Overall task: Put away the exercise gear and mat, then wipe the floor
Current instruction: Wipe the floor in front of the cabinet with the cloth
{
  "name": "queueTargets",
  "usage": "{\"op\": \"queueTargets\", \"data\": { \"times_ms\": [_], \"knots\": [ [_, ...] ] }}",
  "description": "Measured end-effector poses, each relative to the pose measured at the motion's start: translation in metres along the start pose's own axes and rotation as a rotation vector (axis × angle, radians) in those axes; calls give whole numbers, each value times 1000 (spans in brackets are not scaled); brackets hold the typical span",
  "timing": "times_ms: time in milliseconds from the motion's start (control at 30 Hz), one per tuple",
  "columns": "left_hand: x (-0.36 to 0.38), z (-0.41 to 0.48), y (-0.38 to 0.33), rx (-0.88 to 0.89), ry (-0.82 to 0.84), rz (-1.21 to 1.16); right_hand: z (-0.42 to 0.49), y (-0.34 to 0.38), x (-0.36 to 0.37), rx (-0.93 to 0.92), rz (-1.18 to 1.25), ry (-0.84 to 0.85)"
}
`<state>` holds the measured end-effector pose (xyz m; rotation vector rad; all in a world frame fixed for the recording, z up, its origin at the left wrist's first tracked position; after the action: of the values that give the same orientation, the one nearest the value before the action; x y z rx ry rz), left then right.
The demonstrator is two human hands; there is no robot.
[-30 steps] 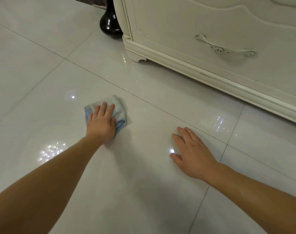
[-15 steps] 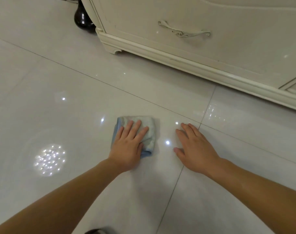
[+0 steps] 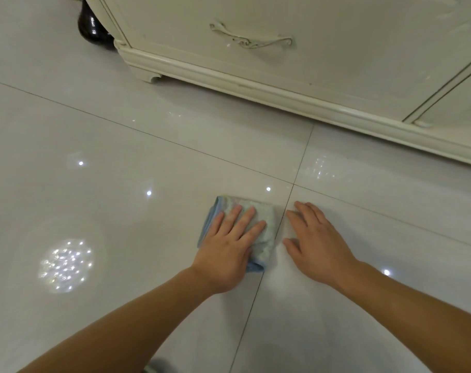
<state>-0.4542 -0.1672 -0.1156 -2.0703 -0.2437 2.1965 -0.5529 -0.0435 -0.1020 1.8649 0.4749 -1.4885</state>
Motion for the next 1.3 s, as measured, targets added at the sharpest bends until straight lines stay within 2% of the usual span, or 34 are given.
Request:
{"op": "queueTargets", "data": {
  "times_ms": [233, 567, 767, 867, 1067, 1300],
  "knots": [
    [-1, 1, 4, 13, -15, -18, -9, -3, 6, 3, -41, -44],
    [0, 2, 5, -14, 138, -56, -13, 9, 5, 206, -23, -8],
    [-1, 3, 5, -8, 157, -70, -16, 8, 3, 256, -37, 46],
    [-3, -8, 3, 2, 213, -89, -31, 18, -3, 299, -20, 66],
    [-7, -68, -2, 99, 353, -68, -97, 47, 6, 416, 32, 214],
    [-6, -73, -4, 130, 380, -35, -120, 53, -5, 395, -1, 193]
  ]
}}
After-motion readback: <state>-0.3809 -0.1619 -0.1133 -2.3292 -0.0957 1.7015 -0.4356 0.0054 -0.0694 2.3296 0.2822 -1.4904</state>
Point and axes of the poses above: each hand's wrist, its own z-axis towards the middle knuckle, its own x-axis out of the palm, y = z × x, the point moved 9 cm from there along z, towards the middle knuckle, and after that the axes turned 12 degrees about -y, right-handed, at the moved point
